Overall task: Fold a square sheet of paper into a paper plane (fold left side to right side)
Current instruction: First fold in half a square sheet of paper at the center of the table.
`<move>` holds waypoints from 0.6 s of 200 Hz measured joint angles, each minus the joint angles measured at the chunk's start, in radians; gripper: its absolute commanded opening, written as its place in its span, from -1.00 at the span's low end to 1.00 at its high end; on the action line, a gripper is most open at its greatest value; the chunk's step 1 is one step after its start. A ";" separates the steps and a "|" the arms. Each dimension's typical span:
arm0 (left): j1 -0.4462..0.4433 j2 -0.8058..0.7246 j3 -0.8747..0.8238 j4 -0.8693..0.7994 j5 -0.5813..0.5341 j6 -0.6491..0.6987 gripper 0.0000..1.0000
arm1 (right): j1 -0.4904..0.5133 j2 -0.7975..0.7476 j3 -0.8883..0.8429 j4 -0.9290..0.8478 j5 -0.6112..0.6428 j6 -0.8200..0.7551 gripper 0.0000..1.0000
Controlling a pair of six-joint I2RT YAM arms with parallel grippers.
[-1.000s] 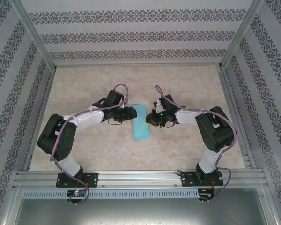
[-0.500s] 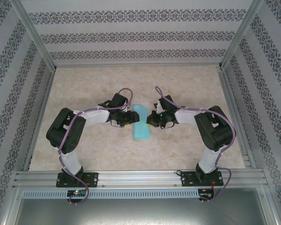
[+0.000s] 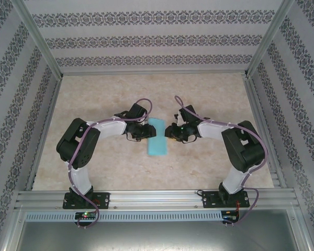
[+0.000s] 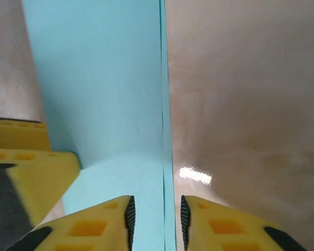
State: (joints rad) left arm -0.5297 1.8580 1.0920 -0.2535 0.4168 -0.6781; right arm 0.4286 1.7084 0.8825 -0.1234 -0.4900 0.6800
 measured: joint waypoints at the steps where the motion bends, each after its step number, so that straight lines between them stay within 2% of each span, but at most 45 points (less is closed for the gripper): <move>1: 0.000 0.000 0.000 0.000 0.000 0.000 0.00 | -0.001 -0.002 0.000 0.000 0.001 0.001 -0.22; 57: -0.012 0.028 0.052 -0.063 -0.027 0.017 0.01 | -0.084 -0.246 -0.075 -0.046 0.156 -0.033 0.09; 120: -0.027 0.061 0.115 -0.142 -0.061 0.020 0.02 | -0.126 -0.396 -0.180 -0.058 0.238 -0.024 0.51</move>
State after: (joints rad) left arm -0.5568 1.9186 1.2068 -0.3950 0.3557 -0.6582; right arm 0.3023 1.3121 0.7025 -0.1818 -0.2516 0.6559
